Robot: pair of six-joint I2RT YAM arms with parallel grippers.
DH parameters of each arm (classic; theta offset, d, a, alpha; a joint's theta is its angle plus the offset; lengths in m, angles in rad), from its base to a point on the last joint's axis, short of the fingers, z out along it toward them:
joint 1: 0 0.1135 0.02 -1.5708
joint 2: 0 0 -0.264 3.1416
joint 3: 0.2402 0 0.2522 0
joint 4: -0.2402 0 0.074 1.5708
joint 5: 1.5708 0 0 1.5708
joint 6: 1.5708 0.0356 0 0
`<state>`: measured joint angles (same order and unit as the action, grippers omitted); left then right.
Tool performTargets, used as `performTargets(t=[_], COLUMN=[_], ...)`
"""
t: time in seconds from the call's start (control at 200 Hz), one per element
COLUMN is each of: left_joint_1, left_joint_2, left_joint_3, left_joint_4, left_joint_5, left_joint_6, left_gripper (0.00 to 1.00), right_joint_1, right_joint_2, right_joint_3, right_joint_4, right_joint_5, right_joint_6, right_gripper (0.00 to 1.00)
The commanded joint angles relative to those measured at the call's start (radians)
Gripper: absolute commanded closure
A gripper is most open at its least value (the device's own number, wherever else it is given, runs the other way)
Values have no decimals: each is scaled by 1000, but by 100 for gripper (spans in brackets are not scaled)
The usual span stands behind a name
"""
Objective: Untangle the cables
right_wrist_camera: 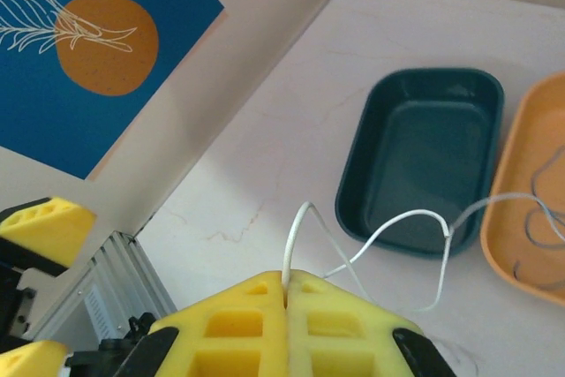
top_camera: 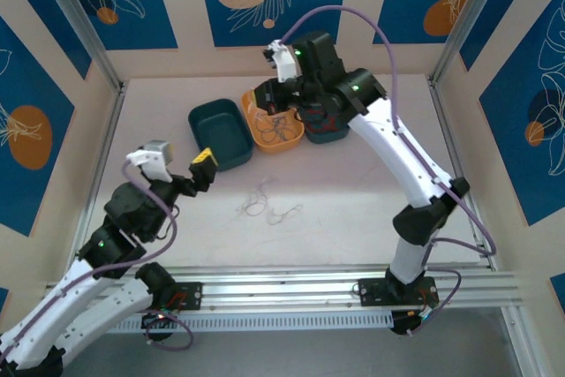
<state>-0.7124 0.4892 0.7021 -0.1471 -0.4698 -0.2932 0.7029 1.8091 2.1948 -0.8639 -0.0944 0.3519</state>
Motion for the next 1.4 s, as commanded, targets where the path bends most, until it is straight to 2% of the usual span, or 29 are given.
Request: performTargets(t=[0.0, 0.195, 0.395, 0.61, 0.845, 1.085, 1.28, 1.396], left_joint_1=[10, 10, 10, 10, 11, 11, 11, 10], left_joint_2=[-61, -114, -143, -183, -219, -213, -201, -177], left_joint_3=[-34, -51, -52, -52, -68, -65, -68, -62], left_joint_4=[-59, -127, -184, -229, -247, -237, -240, -238], left_joint_5=[-188, -226, -250, -269, -280, -256, -283, -274], left_joint_6=[-32, -78, -101, -104, -106, -96, -126, -130], left_gripper=[0, 0, 0, 0, 0, 0, 0, 0], right_joint_1=[31, 58, 61, 68, 61, 59, 63, 60], right_joint_2=[96, 329, 500, 561, 628, 628, 630, 635], right_joint_3=[110, 356, 495, 448, 431, 323, 261, 263], right_joint_4=[51, 65, 114, 210, 169, 148, 125, 77], right_joint_5=[19, 46, 77, 117, 130, 123, 116, 140], right_joint_6=[-64, -135, -134, -130, -110, -58, -23, -10], right_gripper=[100, 100, 100, 100, 100, 100, 100, 84])
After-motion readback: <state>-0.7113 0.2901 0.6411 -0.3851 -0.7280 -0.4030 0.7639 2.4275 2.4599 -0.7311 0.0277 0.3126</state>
